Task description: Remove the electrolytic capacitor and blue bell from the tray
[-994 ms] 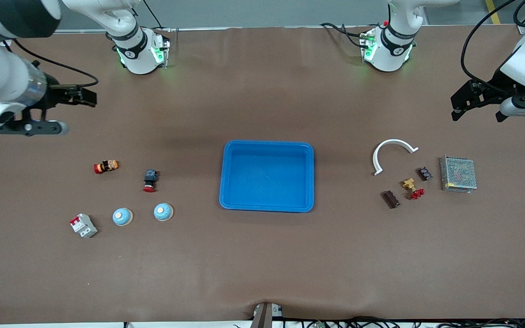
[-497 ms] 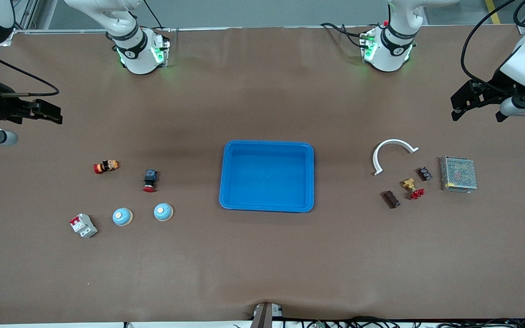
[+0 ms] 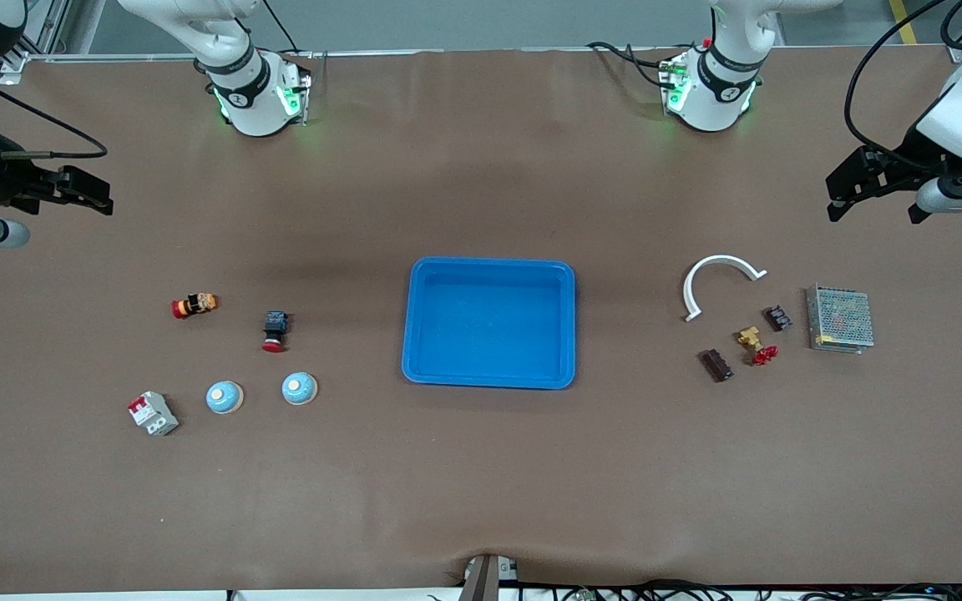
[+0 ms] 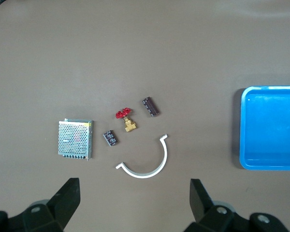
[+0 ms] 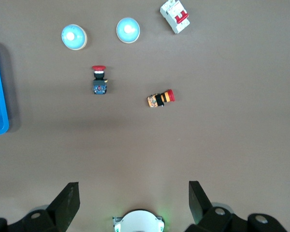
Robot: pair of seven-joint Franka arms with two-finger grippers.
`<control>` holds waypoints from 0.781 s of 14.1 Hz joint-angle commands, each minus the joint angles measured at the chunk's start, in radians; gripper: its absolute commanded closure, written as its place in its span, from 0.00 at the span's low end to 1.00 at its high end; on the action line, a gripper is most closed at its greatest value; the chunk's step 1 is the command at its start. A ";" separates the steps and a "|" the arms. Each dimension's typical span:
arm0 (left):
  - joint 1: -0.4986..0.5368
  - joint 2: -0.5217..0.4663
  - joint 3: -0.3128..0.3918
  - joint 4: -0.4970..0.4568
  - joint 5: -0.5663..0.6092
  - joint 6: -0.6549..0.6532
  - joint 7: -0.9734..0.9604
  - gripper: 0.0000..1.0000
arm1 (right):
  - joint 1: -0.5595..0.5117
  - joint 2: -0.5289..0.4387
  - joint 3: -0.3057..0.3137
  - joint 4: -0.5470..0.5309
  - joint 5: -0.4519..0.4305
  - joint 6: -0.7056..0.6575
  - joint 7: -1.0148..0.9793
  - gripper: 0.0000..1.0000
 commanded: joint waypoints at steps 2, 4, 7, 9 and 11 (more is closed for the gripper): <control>0.002 -0.012 0.001 0.000 -0.017 0.004 0.015 0.00 | -0.018 -0.028 0.014 -0.030 0.024 -0.031 0.000 0.00; 0.002 -0.012 -0.002 0.002 -0.017 0.000 0.012 0.00 | -0.015 -0.024 0.014 -0.030 0.024 -0.044 -0.002 0.00; 0.002 -0.012 -0.004 0.015 -0.020 -0.003 0.005 0.00 | -0.012 -0.022 0.017 -0.032 0.024 -0.046 0.000 0.00; 0.002 -0.011 -0.004 0.020 -0.020 -0.003 0.004 0.00 | -0.012 -0.022 0.019 -0.032 0.025 -0.048 0.000 0.00; 0.002 -0.008 -0.004 0.023 -0.020 -0.003 0.004 0.00 | -0.012 -0.021 0.019 -0.030 0.026 -0.038 -0.002 0.00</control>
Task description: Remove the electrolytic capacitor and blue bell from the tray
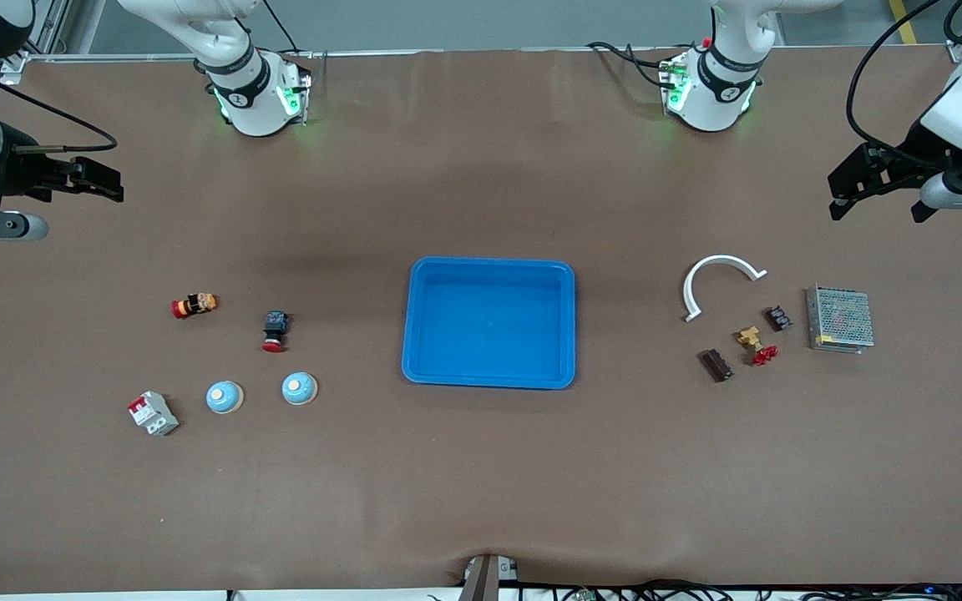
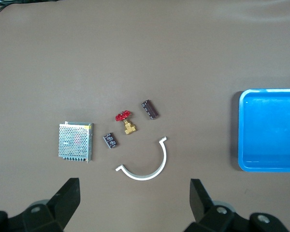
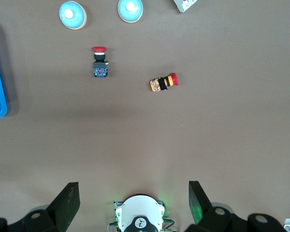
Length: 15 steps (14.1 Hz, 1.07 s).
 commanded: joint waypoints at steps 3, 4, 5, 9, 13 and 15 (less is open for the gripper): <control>0.004 0.005 -0.002 0.033 -0.023 -0.003 0.016 0.00 | -0.014 -0.015 0.011 -0.010 0.019 0.029 -0.014 0.00; 0.002 0.006 -0.002 0.037 -0.031 -0.003 0.015 0.00 | -0.011 -0.013 0.011 -0.010 0.019 0.038 -0.014 0.00; 0.004 0.008 -0.002 0.039 -0.043 -0.003 0.013 0.00 | -0.011 -0.013 0.011 -0.010 0.019 0.052 -0.014 0.00; 0.002 0.020 0.000 0.037 -0.051 -0.009 0.009 0.00 | -0.011 -0.009 0.011 -0.013 0.019 0.058 -0.019 0.00; 0.001 0.020 0.000 0.039 -0.051 -0.014 0.002 0.00 | -0.008 -0.007 0.012 -0.011 0.019 0.058 -0.020 0.00; 0.001 0.020 0.000 0.039 -0.051 -0.014 0.001 0.00 | 0.002 -0.009 0.011 -0.011 0.019 0.058 -0.046 0.00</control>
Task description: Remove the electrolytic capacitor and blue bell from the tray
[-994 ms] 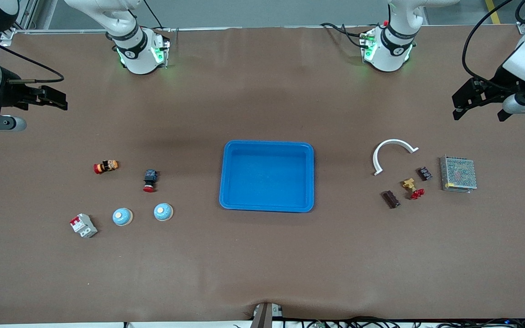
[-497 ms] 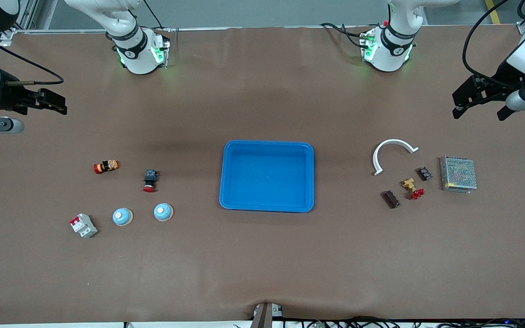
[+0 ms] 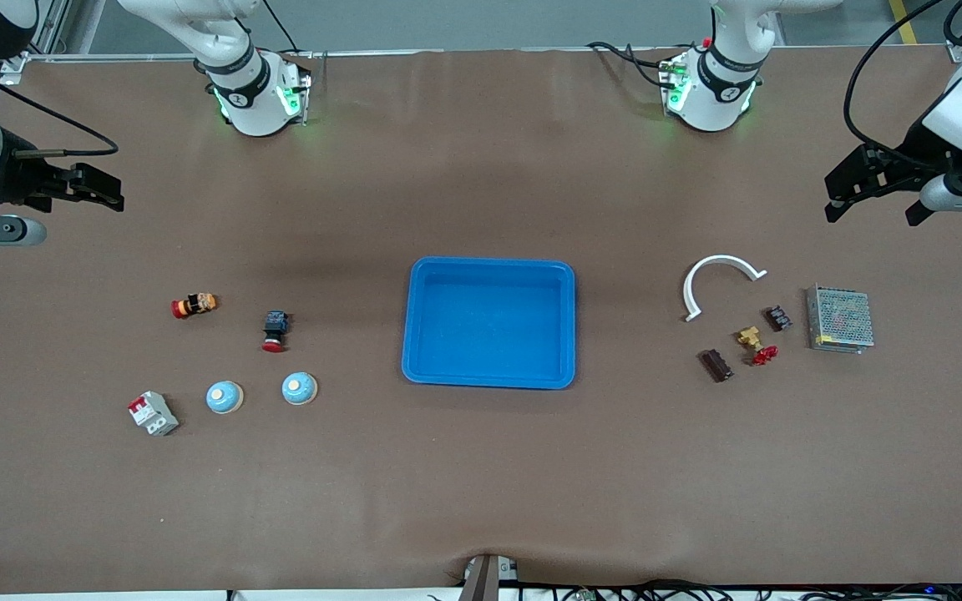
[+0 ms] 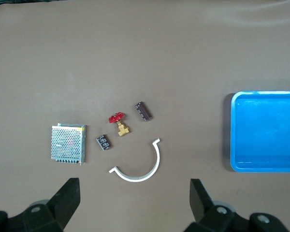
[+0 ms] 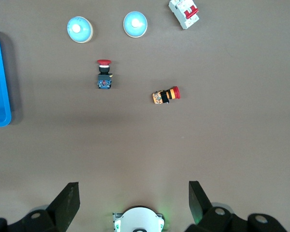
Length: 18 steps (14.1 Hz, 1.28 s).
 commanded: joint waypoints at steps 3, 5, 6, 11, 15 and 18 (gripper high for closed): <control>-0.004 0.006 -0.003 0.022 -0.021 -0.014 -0.002 0.00 | 0.013 -0.010 0.000 -0.009 0.017 0.006 -0.035 0.00; -0.002 0.005 -0.003 0.044 -0.021 -0.014 -0.001 0.00 | 0.034 -0.010 -0.003 -0.008 0.016 0.006 -0.035 0.00; 0.002 0.005 -0.003 0.056 -0.023 -0.015 -0.001 0.00 | 0.033 -0.011 -0.002 -0.006 0.016 0.005 -0.035 0.00; -0.011 0.006 -0.003 0.061 -0.021 -0.014 -0.001 0.00 | 0.025 -0.011 0.000 0.000 0.016 -0.001 -0.035 0.00; -0.008 0.014 -0.005 0.062 -0.021 -0.014 -0.001 0.00 | 0.033 -0.013 -0.002 0.002 0.016 -0.006 -0.035 0.00; -0.007 0.012 -0.005 0.061 -0.024 -0.014 -0.001 0.00 | 0.042 -0.015 -0.008 0.002 0.014 -0.006 -0.035 0.00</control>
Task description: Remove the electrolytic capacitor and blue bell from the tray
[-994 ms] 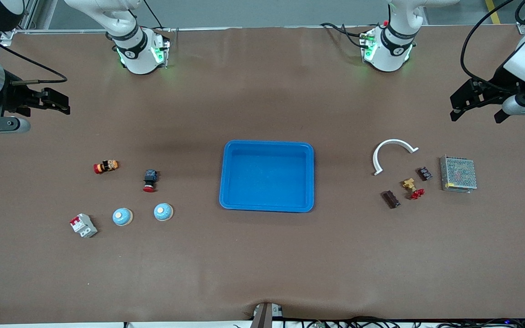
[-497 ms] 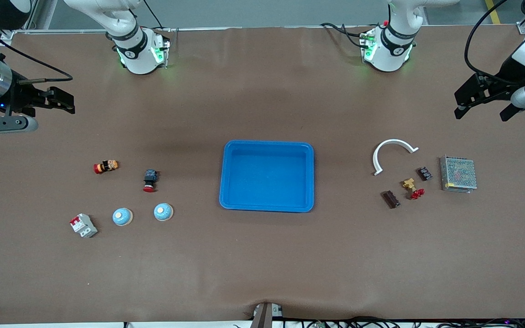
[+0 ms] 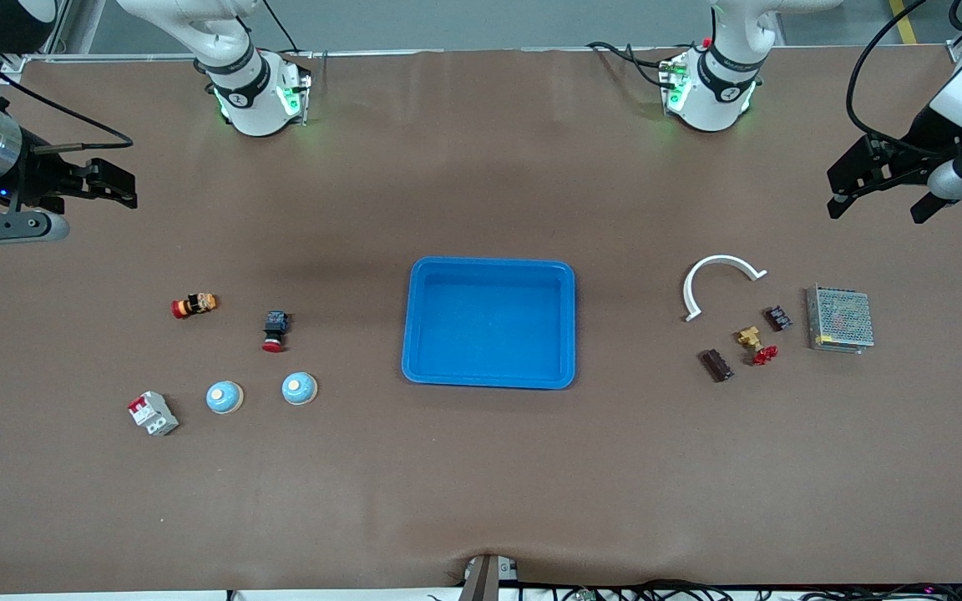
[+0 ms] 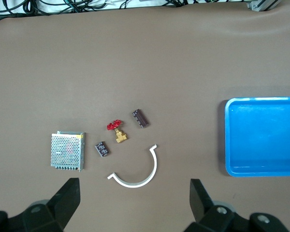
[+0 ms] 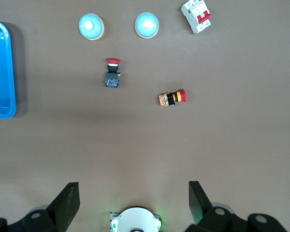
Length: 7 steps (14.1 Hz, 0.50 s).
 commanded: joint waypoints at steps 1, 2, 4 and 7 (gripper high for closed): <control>0.002 0.008 -0.003 0.023 -0.023 -0.013 0.000 0.00 | 0.022 -0.014 -0.018 0.000 0.015 -0.005 -0.009 0.00; 0.001 0.008 -0.003 0.021 -0.023 -0.013 -0.001 0.00 | 0.038 -0.016 -0.032 0.000 0.015 -0.006 -0.009 0.00; 0.002 0.010 -0.003 0.021 -0.023 -0.013 0.002 0.00 | 0.052 -0.016 -0.043 0.000 0.015 -0.005 -0.009 0.00; 0.010 0.010 -0.001 0.023 -0.023 -0.013 0.005 0.00 | 0.046 -0.014 -0.040 0.004 0.015 -0.005 -0.009 0.00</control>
